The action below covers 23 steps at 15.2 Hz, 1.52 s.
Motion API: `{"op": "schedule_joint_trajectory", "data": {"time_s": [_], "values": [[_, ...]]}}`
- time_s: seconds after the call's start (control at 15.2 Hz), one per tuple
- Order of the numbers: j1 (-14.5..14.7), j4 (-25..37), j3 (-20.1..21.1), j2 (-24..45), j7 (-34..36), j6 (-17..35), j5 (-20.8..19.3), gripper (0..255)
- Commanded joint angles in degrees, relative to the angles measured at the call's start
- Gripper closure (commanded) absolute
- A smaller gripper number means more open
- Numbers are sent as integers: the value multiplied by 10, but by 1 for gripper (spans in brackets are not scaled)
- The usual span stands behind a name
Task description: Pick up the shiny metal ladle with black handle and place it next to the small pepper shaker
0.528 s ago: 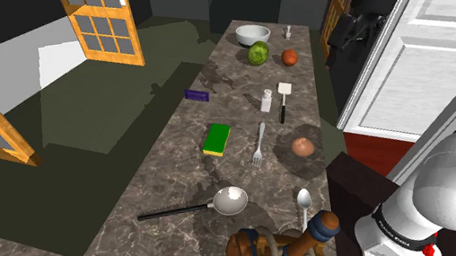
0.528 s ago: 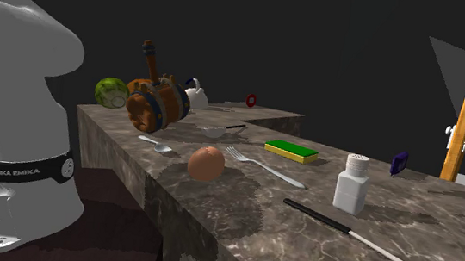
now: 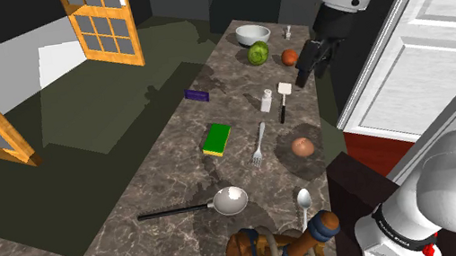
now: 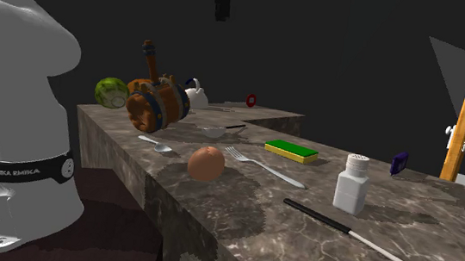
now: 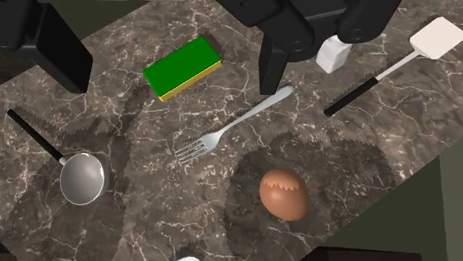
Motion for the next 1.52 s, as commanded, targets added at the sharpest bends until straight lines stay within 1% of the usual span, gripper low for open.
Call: {"op": "schedule_joint_trajectory", "data": {"time_s": [0.0,0.46,0.86,1.19,1.45], "values": [[16,-10,14,20,-12,35,5,0],[65,-26,63,108,-55,149,15,0],[101,-22,106,195,-85,242,12,0],[125,-9,144,273,-102,313,-5,0],[142,8,174,340,-107,366,-32,0]]}}
